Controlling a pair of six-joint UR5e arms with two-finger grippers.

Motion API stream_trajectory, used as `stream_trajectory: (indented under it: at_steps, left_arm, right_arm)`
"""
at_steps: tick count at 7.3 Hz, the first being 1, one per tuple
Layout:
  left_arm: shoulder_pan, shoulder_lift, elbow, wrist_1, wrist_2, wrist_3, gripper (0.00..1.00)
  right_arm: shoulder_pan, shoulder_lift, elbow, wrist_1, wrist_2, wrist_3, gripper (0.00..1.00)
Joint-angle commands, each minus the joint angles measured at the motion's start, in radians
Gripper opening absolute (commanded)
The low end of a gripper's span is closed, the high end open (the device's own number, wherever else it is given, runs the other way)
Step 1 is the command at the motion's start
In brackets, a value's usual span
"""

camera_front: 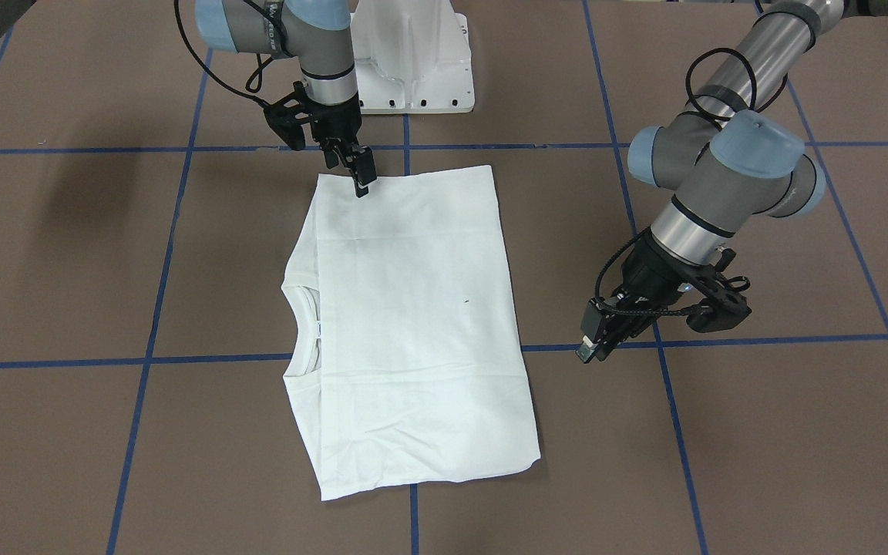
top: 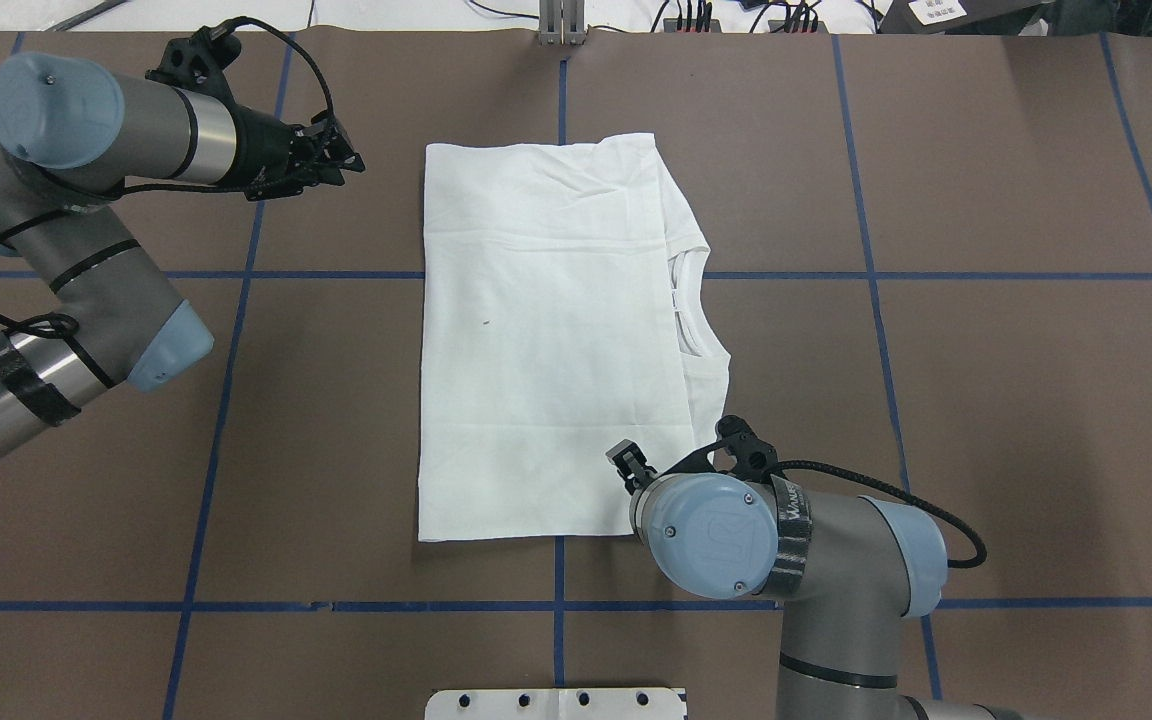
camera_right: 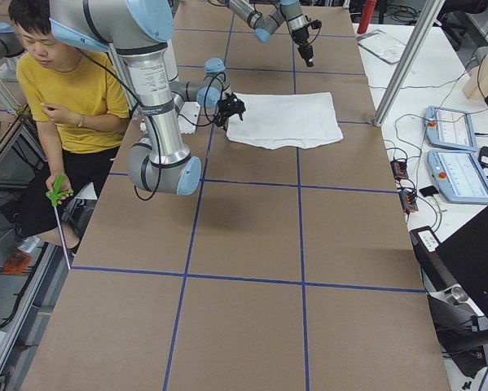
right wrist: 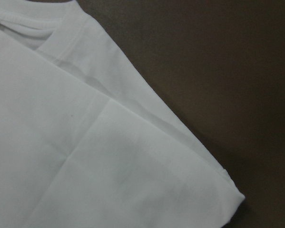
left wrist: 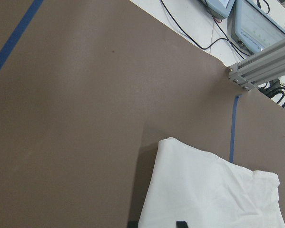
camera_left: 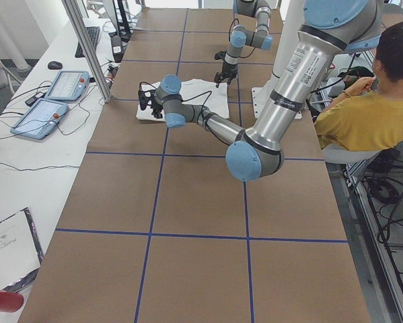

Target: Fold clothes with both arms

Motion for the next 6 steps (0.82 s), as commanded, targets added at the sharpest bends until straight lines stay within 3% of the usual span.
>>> stream_trajectory:
  at_steps: [1,6]
  left_arm:
    - [-0.001,-0.001,-0.001,0.000,0.001,0.000,0.38]
    - [0.002,0.001,-0.006,0.000,0.035,0.000,0.38]
  right_arm:
    - [-0.003,-0.006,-0.009,0.012,-0.023,0.114,0.98]
    - [-0.011,-0.007,-0.063,0.012,-0.023,0.134,0.97]
